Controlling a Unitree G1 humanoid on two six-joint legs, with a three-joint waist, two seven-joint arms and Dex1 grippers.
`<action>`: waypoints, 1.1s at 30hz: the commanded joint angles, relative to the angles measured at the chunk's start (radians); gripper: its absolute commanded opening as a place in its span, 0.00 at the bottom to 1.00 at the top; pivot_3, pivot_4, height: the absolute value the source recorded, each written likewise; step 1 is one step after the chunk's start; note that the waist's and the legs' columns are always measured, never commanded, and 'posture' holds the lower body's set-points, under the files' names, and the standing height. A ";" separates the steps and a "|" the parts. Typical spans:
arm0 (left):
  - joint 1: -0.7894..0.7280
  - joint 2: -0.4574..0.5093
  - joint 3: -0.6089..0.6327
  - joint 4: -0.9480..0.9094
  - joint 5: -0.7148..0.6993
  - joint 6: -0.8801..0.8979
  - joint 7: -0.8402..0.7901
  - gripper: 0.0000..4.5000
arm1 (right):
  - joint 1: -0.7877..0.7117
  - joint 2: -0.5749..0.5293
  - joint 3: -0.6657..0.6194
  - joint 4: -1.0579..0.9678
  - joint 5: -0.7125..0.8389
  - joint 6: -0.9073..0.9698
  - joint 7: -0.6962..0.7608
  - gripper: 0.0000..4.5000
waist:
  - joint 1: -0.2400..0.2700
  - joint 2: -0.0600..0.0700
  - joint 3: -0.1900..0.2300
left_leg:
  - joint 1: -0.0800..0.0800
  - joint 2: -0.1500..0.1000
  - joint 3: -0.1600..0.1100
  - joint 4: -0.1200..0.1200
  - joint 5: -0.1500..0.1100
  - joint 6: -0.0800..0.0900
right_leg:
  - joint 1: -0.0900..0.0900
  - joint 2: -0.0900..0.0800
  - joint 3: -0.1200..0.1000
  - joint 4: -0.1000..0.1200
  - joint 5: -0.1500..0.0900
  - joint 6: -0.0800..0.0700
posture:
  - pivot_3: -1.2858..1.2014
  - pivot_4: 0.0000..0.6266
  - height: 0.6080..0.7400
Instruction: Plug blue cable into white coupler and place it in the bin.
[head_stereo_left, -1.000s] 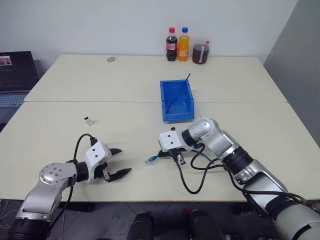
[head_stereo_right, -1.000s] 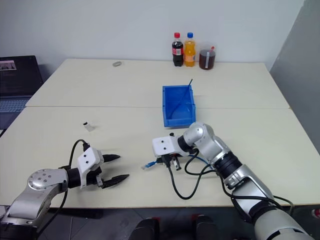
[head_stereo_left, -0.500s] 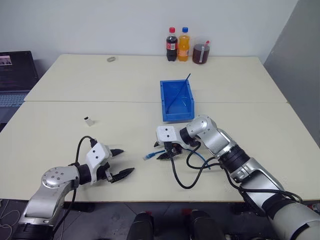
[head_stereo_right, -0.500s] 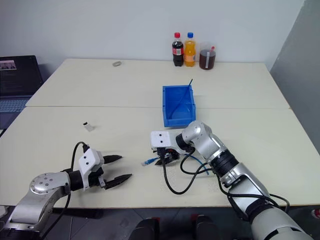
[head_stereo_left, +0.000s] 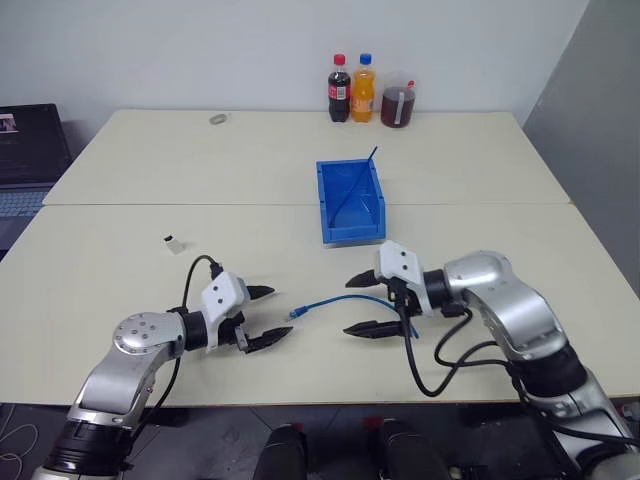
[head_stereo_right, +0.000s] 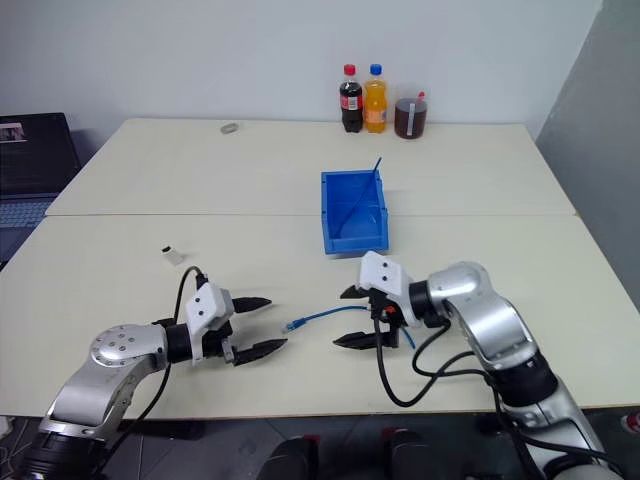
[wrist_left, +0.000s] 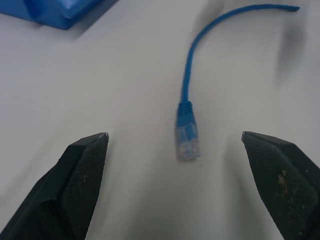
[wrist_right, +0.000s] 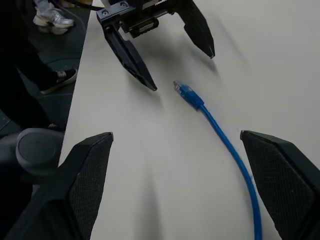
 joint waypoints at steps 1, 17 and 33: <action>-0.028 -0.006 -0.029 0.037 0.032 -0.047 -0.022 1.00 | 0.019 -0.001 -0.057 -0.110 0.060 0.070 -0.082 0.96 | 0.000 0.000 0.000 | 0.000 0.000 0.000 0.000 0.000 0.000 | 0.000 0.000 0.000 0.000 0.000 0.000 | 0.52 0.24 1.00; -0.122 -0.057 -0.121 0.211 0.106 -0.138 -0.051 0.49 | 0.110 -0.078 -0.102 -0.197 0.134 0.074 -0.249 0.97 | 0.009 0.000 0.000 | 0.000 -0.001 0.000 0.002 0.000 0.000 | 0.002 -0.001 0.000 -0.002 0.001 0.004 | 0.52 0.24 1.00; -0.151 -0.099 -0.065 0.213 0.039 -0.135 -0.023 0.06 | 0.182 -0.086 -0.147 -0.221 0.279 0.034 -0.288 0.97 | 0.008 -0.001 -0.001 | 0.000 -0.001 0.000 0.002 0.000 0.000 | 0.002 -0.001 0.000 -0.002 0.002 0.004 | 0.52 0.24 1.00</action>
